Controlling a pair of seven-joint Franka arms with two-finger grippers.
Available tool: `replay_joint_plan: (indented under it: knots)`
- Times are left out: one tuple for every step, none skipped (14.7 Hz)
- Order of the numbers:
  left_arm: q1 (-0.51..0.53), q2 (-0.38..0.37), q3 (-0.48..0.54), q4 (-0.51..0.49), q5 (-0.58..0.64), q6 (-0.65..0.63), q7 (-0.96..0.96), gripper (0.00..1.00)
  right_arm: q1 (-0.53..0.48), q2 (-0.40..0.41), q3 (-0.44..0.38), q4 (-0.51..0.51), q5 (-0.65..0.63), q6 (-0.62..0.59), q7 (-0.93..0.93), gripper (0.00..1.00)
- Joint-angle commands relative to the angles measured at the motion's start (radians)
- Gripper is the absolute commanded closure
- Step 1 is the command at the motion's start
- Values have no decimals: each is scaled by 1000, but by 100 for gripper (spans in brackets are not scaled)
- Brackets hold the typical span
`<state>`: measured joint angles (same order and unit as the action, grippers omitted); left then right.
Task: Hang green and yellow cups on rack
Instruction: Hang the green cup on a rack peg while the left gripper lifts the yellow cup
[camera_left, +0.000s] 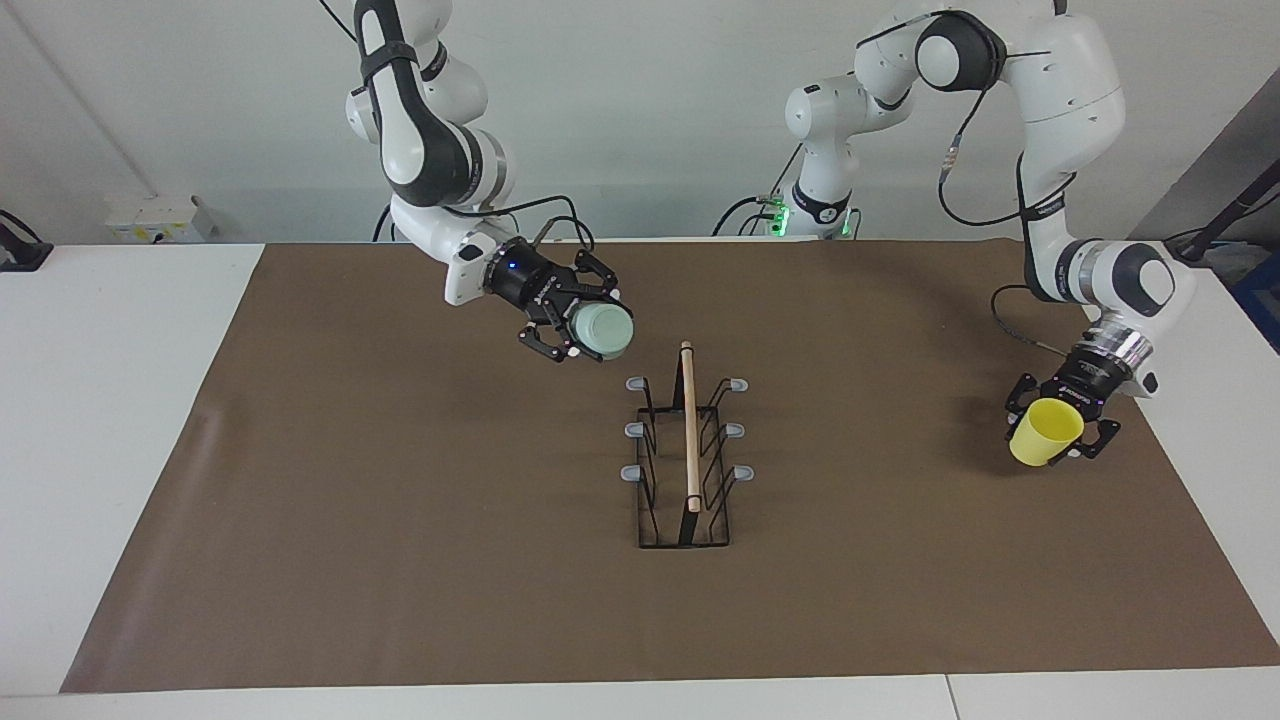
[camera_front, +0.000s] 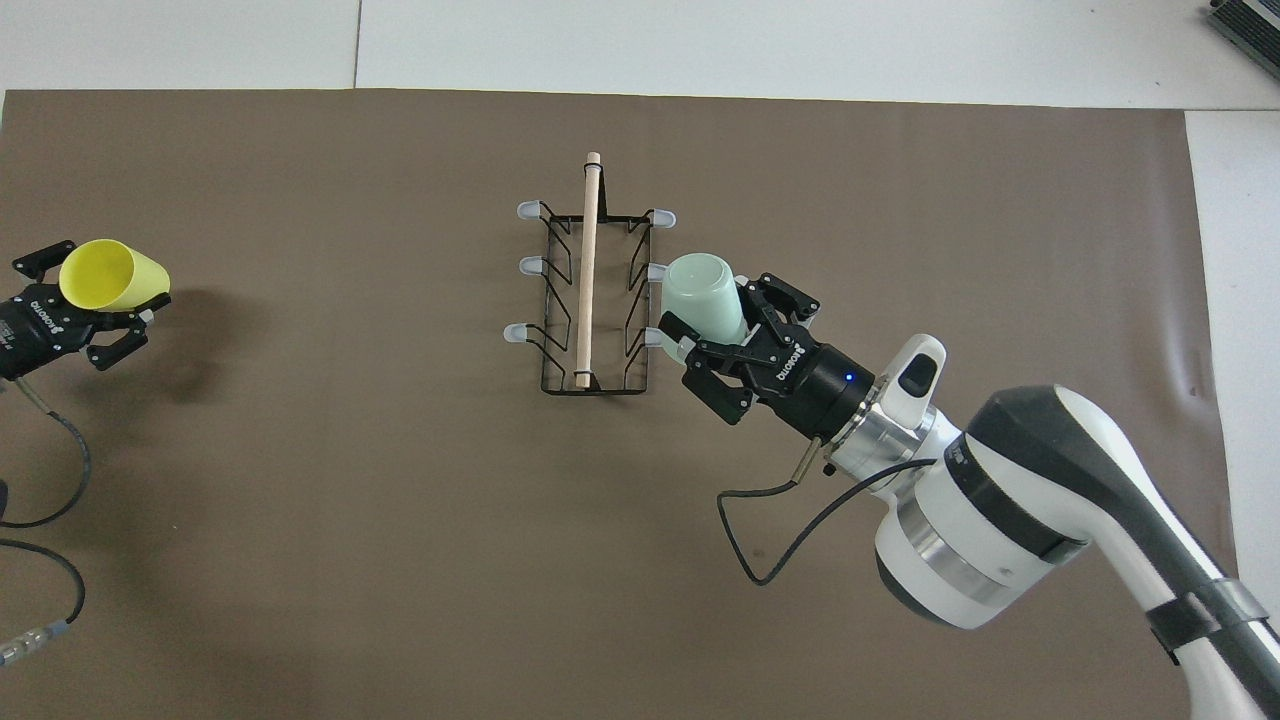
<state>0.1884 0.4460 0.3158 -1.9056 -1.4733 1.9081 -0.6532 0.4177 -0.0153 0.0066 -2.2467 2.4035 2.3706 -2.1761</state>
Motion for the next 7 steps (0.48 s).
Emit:
replay_joint_plan:
  knots:
    - [-9, -56, 6, 19, 103, 8, -43, 100, 7, 43, 0, -37, 120, -111, -134, 100]
    - [-9, -72, 6, 25, 140, 6, -52, 100, 7, 60, 0, -39, 132, -140, -157, 100]
    - [-10, -84, 5, 26, 161, 11, -52, 100, 9, 66, -2, -39, 149, -145, -162, 100]
    - [-10, -90, 3, 34, 191, 14, -54, 100, 15, 69, -2, -39, 164, -145, -172, 100]
    - [-12, -95, 2, 49, 227, 14, -59, 100, 18, 80, -1, -39, 169, -149, -201, 100]
    - [-23, -105, -4, 59, 269, 17, -72, 100, 18, 84, -2, -40, 172, -155, -209, 100]
    - [-32, -122, -14, 62, 304, 23, -89, 100, 18, 107, -2, -40, 174, -180, -220, 100]
